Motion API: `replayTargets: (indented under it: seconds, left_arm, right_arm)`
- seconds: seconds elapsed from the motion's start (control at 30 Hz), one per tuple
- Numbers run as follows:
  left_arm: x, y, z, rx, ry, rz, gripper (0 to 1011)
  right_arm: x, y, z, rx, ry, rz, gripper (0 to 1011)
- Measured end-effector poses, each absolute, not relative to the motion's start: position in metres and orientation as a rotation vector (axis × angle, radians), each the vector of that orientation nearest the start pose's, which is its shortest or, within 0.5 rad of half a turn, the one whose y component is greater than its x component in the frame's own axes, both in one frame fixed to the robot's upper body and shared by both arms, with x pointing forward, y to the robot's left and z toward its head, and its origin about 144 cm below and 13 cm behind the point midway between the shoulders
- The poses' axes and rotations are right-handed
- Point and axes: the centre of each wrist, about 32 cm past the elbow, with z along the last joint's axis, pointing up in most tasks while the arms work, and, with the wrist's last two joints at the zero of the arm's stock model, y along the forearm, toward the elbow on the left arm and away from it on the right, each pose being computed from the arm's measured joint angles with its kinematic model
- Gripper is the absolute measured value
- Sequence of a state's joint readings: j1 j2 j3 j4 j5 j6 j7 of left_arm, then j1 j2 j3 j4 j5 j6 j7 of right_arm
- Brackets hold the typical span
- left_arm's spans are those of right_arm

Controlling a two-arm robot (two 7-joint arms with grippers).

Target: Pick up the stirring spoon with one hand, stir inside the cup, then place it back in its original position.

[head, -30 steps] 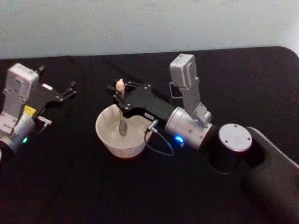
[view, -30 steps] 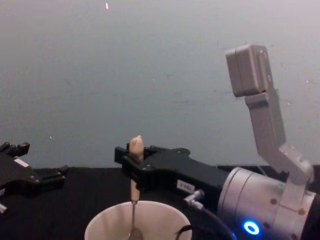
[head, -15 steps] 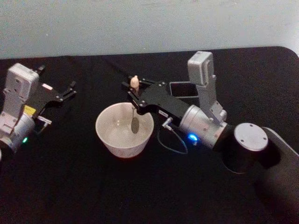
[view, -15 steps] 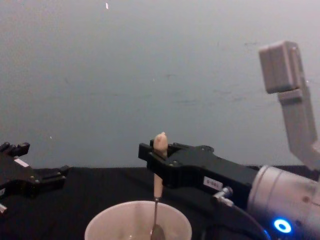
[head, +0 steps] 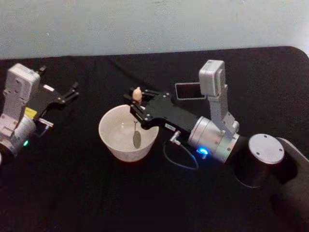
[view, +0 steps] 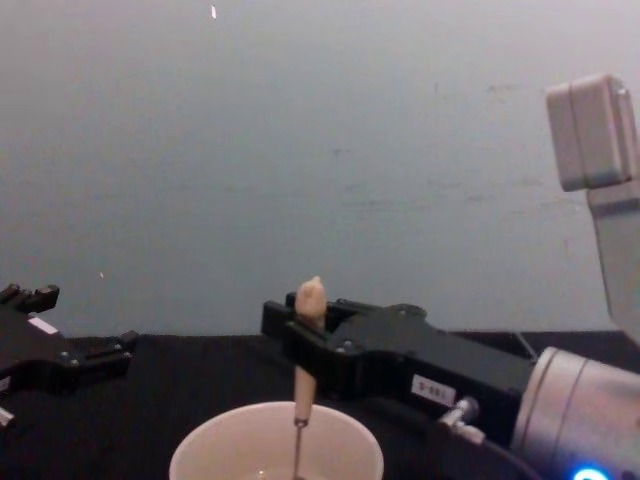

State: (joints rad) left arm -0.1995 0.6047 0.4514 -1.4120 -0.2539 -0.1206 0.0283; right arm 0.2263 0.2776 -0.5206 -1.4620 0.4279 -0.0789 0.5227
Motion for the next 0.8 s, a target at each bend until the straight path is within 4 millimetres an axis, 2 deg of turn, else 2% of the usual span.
replayTargets:
  seconds: [0.33,0.8]
  left_arm:
    - [0.489,0.31,1.14,0.304,-0.285,1.248,1001]
    - [0.489,0.31,1.14,0.304,-0.285,1.248,1001]
  right_arm:
    - [0.489,-0.146,1.147,0.075,0.027,-0.579,195]
    - [0.504,-0.126,1.149,0.078,0.02,-0.638,195]
